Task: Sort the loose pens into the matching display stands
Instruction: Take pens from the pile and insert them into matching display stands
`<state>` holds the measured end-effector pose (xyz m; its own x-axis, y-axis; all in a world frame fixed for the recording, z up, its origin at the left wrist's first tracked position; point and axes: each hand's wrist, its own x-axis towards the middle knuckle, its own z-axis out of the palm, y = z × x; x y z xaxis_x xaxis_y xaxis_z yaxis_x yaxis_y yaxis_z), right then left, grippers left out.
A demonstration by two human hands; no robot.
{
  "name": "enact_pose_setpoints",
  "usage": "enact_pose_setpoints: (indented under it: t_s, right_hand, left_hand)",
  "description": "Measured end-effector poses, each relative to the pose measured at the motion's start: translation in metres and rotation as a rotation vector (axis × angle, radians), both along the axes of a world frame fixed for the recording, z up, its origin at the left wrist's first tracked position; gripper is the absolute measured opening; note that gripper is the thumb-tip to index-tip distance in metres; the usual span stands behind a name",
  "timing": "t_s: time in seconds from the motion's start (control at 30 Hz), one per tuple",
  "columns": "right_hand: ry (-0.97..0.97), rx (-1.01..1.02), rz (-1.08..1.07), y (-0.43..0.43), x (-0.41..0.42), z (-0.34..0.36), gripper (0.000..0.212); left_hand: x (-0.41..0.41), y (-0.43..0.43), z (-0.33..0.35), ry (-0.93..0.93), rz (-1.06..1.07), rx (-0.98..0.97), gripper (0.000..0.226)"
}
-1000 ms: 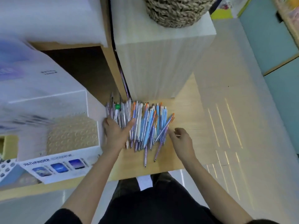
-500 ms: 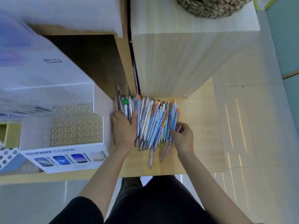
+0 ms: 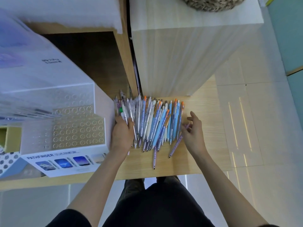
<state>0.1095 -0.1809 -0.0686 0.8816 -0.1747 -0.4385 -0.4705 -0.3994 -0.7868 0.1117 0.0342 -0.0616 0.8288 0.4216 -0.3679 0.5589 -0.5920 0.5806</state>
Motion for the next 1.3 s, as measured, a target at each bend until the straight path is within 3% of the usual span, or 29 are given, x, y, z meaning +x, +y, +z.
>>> enact_pose_setpoints:
  t_s: [0.17, 0.4, 0.5, 0.67, 0.77, 0.9, 1.07, 1.23, 1.3]
  right_hand:
    - [-0.074, 0.023, -0.227, -0.009, 0.002, 0.000, 0.054]
    - [-0.143, -0.037, -0.099, -0.005, 0.040, 0.006, 0.046]
    - [-0.143, -0.143, -0.149, -0.007, 0.026, 0.001, 0.047]
    - [0.008, -0.135, -0.143, 0.001, -0.002, -0.016, 0.060]
    - [0.018, -0.035, -0.068, 0.022, -0.002, -0.010, 0.061]
    - [0.011, 0.014, -0.027, 0.043, -0.002, -0.003, 0.066]
    - [0.015, 0.087, -0.154, 0.039, 0.003, -0.010, 0.055]
    - [0.037, 0.190, -0.198, 0.040, 0.005, -0.013, 0.032]
    - [0.050, 0.150, -0.151, 0.043, 0.008, -0.011, 0.017]
  left_hand:
    - [-0.008, 0.002, 0.003, -0.060, -0.030, -0.041, 0.023]
    - [0.003, 0.008, 0.004, -0.102, 0.018, -0.128, 0.046]
    - [0.012, 0.001, 0.009, -0.087, 0.067, -0.043, 0.049]
    - [0.019, -0.020, 0.015, 0.175, 0.050, 0.065, 0.094]
    - [0.018, -0.020, 0.012, 0.212, 0.028, 0.085, 0.104]
    - [0.020, -0.017, 0.014, 0.217, 0.055, 0.083, 0.100]
    - [0.020, -0.013, 0.018, 0.235, 0.055, -0.023, 0.068]
    - [0.016, -0.027, 0.022, 0.155, 0.187, -0.191, 0.083]
    - [0.016, -0.028, 0.021, 0.145, 0.172, -0.232, 0.054]
